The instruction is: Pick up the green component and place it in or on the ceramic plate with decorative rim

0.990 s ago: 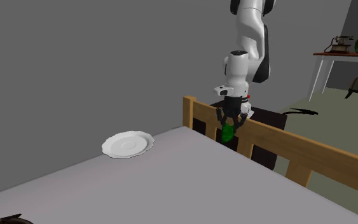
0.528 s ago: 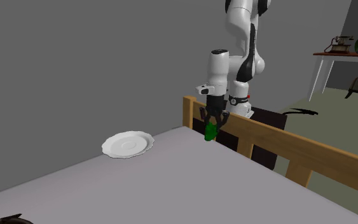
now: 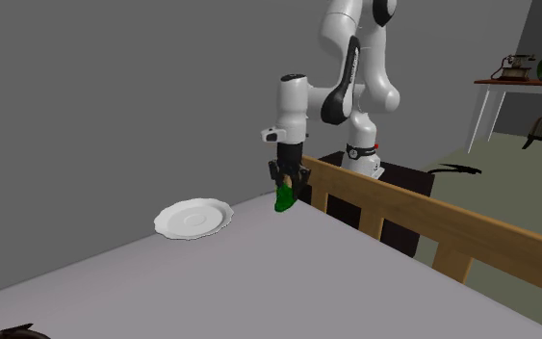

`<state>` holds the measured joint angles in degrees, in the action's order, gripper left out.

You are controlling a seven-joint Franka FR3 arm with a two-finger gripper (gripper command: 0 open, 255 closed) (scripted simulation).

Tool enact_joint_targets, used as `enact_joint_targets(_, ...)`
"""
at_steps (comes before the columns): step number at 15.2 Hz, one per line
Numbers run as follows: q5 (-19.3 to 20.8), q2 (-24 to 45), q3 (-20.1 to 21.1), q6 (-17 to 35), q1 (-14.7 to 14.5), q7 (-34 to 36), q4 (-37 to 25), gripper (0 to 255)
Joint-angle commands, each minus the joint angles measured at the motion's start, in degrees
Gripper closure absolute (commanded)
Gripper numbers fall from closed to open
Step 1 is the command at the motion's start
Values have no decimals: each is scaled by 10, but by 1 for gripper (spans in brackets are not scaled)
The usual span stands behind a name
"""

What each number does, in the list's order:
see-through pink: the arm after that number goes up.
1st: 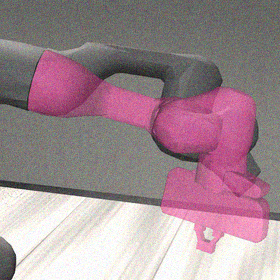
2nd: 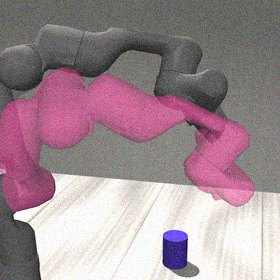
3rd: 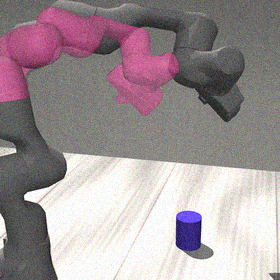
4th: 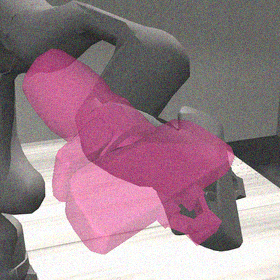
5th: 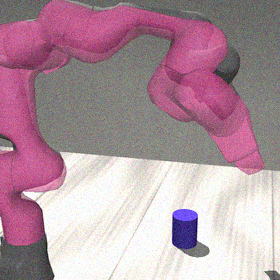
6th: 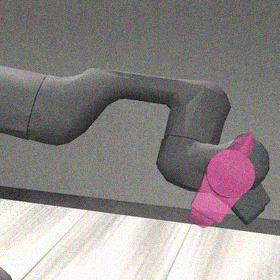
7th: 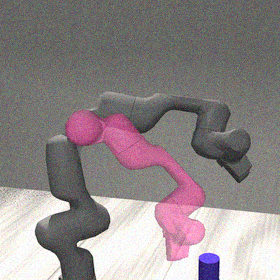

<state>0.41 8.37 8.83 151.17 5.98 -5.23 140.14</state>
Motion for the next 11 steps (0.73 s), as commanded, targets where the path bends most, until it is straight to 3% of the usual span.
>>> enact_joint_targets(1, 1, 23, -10, -12, 14, -24, -34, 255)
enact_joint_targets(11, 1, 154, -41, -92, 72, -116, -243, 255)
